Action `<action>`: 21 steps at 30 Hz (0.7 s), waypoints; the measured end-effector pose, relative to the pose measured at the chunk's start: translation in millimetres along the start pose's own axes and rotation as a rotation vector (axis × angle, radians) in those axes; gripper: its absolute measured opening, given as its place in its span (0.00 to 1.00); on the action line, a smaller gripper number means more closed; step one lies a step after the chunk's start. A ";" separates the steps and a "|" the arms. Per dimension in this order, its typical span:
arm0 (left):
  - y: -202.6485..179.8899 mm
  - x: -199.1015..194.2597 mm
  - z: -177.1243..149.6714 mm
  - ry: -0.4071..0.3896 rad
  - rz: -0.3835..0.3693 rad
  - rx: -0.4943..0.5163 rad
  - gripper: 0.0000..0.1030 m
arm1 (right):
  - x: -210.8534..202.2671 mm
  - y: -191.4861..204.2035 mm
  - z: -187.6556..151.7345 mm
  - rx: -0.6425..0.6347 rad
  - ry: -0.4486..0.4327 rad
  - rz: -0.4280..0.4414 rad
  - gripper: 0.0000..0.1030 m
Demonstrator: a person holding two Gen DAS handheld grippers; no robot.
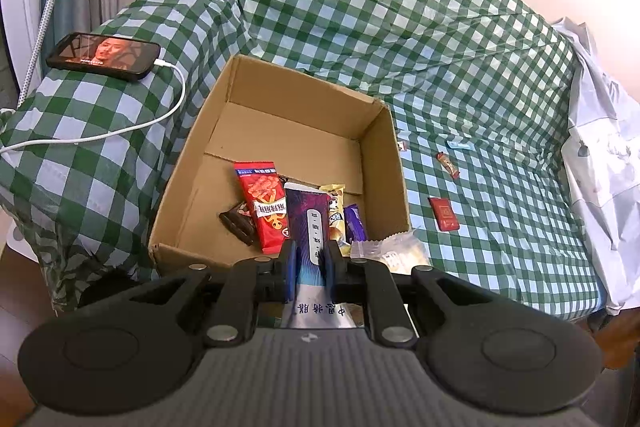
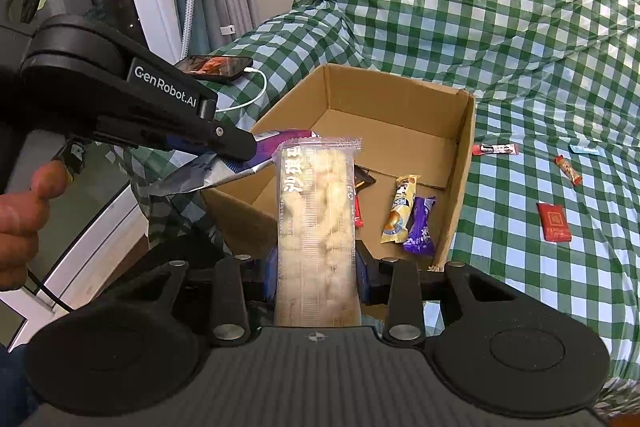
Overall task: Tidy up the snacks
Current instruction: 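Carry the purple tube with the left tool while the right tool carries the cracker pack over the box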
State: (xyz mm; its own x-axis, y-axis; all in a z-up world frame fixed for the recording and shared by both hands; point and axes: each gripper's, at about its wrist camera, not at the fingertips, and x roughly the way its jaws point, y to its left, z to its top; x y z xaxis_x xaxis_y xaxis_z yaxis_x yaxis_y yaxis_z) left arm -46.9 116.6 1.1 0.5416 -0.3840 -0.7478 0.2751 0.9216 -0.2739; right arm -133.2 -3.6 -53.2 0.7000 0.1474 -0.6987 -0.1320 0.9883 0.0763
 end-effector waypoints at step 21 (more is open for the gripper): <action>5.4 29.1 29.0 0.021 -0.004 -0.012 0.15 | 22.7 -13.2 12.6 0.038 0.046 -0.004 0.37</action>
State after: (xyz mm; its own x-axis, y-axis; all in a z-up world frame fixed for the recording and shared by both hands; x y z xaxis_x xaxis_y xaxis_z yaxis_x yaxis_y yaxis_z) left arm -6.6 108.8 -4.7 0.5232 -0.3869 -0.7593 0.2682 0.9205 -0.2842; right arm -106.8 -12.8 -61.1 0.6675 0.1422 -0.7309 -0.1019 0.9898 0.0995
